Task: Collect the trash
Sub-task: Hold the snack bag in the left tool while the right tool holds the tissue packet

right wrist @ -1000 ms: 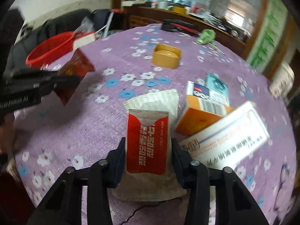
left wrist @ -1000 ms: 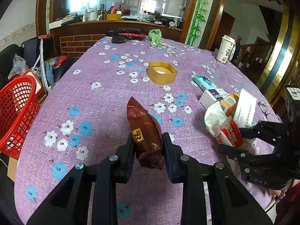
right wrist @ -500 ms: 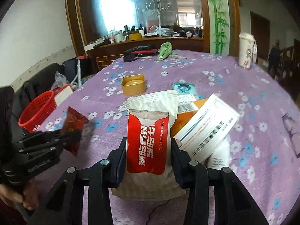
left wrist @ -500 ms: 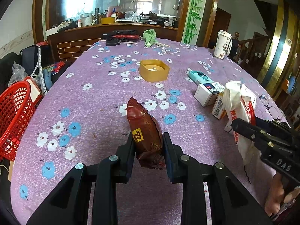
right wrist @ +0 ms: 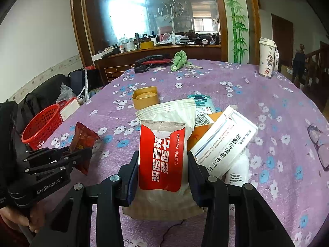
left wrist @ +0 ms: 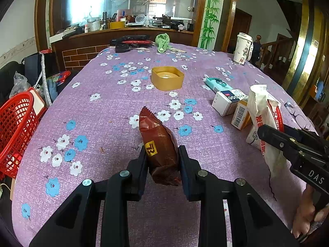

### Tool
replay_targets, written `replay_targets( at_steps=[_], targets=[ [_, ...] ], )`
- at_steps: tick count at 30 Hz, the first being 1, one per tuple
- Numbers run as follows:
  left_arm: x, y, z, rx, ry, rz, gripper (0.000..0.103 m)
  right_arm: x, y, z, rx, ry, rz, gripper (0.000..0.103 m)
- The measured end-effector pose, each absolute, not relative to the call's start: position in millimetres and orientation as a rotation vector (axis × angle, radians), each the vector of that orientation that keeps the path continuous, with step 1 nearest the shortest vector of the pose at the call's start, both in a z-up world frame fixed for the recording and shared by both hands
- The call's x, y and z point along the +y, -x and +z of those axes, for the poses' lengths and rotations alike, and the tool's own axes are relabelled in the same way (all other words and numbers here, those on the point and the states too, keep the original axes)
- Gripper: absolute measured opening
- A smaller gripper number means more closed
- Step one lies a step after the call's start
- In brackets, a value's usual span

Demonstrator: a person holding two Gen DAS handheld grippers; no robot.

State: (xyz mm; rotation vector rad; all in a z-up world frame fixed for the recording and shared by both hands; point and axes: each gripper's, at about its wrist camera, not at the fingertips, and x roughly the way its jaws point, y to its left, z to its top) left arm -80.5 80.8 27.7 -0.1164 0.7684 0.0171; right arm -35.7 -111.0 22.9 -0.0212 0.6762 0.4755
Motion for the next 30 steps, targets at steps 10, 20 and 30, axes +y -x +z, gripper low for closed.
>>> replay_targets(
  at_steps=[10, 20, 30],
  targets=[
    [80.9, 81.6, 28.3, 0.769, 0.116, 0.015, 0.027, -109.3, 36.3, 22.8, 0.676, 0.041, 0.459, 0.045],
    [81.2, 81.6, 28.9, 0.768, 0.117, 0.017, 0.027, -105.4, 38.3, 24.5, 0.667, 0.069, 0.440, 0.045],
    [83.2, 83.6, 33.3, 0.763, 0.126, 0.018, 0.027, -104.2, 40.4, 26.9, 0.672, 0.076, 0.449, 0.046]
  ],
)
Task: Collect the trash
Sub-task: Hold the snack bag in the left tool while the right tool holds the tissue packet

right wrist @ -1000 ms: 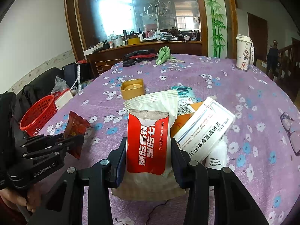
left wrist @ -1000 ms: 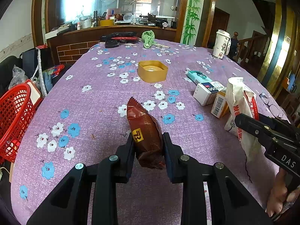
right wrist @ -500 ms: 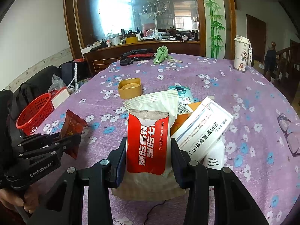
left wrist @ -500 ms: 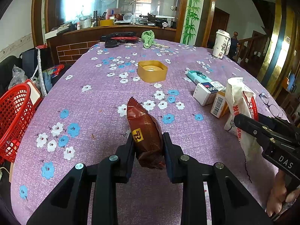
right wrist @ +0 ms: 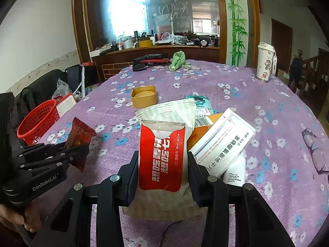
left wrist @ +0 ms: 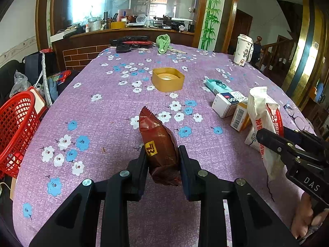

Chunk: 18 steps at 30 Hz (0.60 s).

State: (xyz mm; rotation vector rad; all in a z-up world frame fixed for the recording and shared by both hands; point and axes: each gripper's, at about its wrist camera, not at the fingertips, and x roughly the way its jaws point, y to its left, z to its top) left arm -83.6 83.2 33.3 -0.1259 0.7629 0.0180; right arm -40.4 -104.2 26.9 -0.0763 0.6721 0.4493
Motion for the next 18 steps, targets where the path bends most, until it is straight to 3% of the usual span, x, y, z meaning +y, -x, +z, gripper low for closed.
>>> replay_targets(
  at_steps=[18],
  targets=[
    [100, 96, 53, 0.716, 0.157, 0.041, 0.027, -92, 40, 38, 0.700, 0.069, 0.496, 0.046]
  ],
)
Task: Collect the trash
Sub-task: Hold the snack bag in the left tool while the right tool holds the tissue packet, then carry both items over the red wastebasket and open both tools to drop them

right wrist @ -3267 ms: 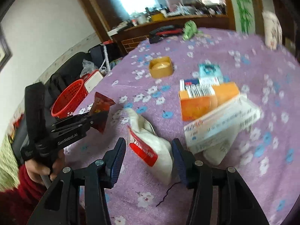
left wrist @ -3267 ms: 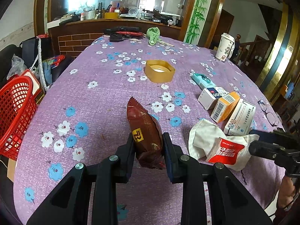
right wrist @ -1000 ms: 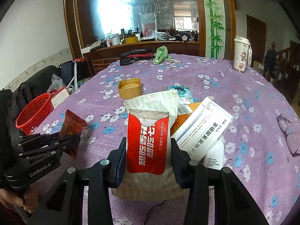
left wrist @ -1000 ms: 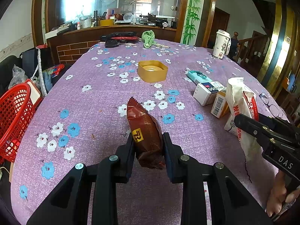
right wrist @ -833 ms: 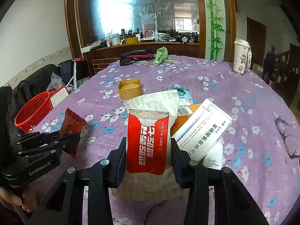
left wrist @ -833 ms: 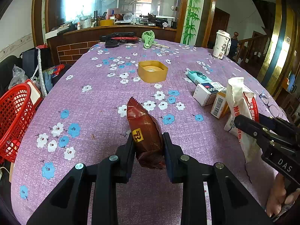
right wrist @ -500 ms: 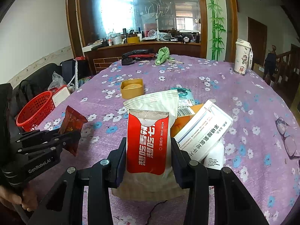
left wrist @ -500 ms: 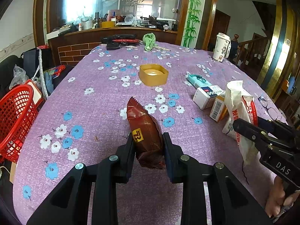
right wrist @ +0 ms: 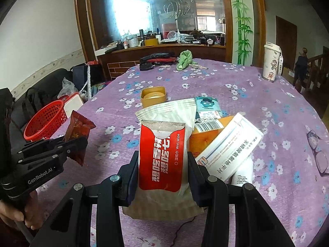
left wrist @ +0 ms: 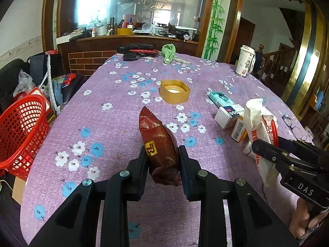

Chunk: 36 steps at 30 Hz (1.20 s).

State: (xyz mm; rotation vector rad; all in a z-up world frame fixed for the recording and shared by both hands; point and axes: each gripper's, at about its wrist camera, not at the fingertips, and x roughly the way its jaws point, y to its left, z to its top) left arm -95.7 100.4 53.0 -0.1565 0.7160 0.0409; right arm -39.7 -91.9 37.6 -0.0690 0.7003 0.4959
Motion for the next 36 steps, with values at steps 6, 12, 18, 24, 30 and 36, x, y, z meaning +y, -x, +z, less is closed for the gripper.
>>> replay_targets(
  at_steps=[6, 12, 18, 24, 30, 36],
  targets=[
    [113, 101, 61, 0.697, 0.168, 0.060, 0.027, -77, 39, 44, 0.701, 0.079, 0.526, 0.046],
    [129, 108, 68, 0.679, 0.185, 0.088, 0.027, -61, 39, 49, 0.705, 0.096, 0.551, 0.046],
    [149, 115, 74, 0.660, 0.199, 0.121, 0.027, -45, 36, 58, 0.716, 0.106, 0.584, 0.046],
    [175, 126, 85, 0.633, 0.216, 0.169, 0.027, -21, 35, 69, 0.721, 0.122, 0.633, 0.046],
    [214, 140, 95, 0.604, 0.244, 0.240, 0.027, 19, 40, 81, 0.721, 0.155, 0.710, 0.046],
    [254, 153, 98, 0.590, 0.262, 0.316, 0.027, 64, 39, 87, 0.748, 0.172, 0.794, 0.046]
  ],
)
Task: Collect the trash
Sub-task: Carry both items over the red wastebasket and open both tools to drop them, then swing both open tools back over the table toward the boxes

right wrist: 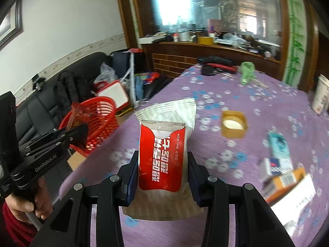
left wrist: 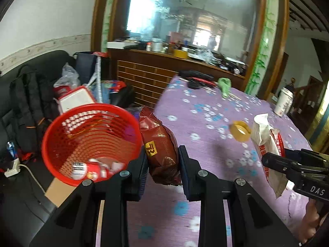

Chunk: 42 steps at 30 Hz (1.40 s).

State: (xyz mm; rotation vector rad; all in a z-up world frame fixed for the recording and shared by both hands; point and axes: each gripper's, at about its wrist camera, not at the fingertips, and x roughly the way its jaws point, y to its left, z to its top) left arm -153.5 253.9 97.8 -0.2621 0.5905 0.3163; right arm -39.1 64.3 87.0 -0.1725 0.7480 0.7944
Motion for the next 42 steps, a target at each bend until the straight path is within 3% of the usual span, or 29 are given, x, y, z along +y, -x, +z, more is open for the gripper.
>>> replay_targets(
  at_steps=[12, 25, 27, 28, 30, 38, 42],
  targets=[
    [341, 171, 88, 0.621, 0.286, 0.445, 0.027, 167, 39, 94, 0.783, 0.204, 0.944, 0.046],
    [382, 159, 71, 0.651, 0.315, 0.489, 0.028, 278, 11, 78, 0.895, 0.170, 1.028, 0.049],
    [383, 158, 70, 0.653, 0.312, 0.494, 0.035, 288, 7, 74, 0.911, 0.168, 1.035, 0.059],
    [384, 158, 70, 0.653, 0.314, 0.500, 0.047, 291, 4, 72, 0.917, 0.158, 1.028, 0.060],
    [387, 160, 71, 0.639, 0.328, 0.515, 0.055, 287, 0, 72, 0.920, 0.137, 1.024, 0.060],
    [368, 165, 79, 0.616, 0.341, 0.465, 0.056, 219, 8, 74, 0.900, 0.096, 0.986, 0.060],
    [330, 159, 82, 0.608, 0.320, 0.395, 0.061, 163, 19, 66, 0.907, 0.082, 0.916, 0.060]
  ],
)
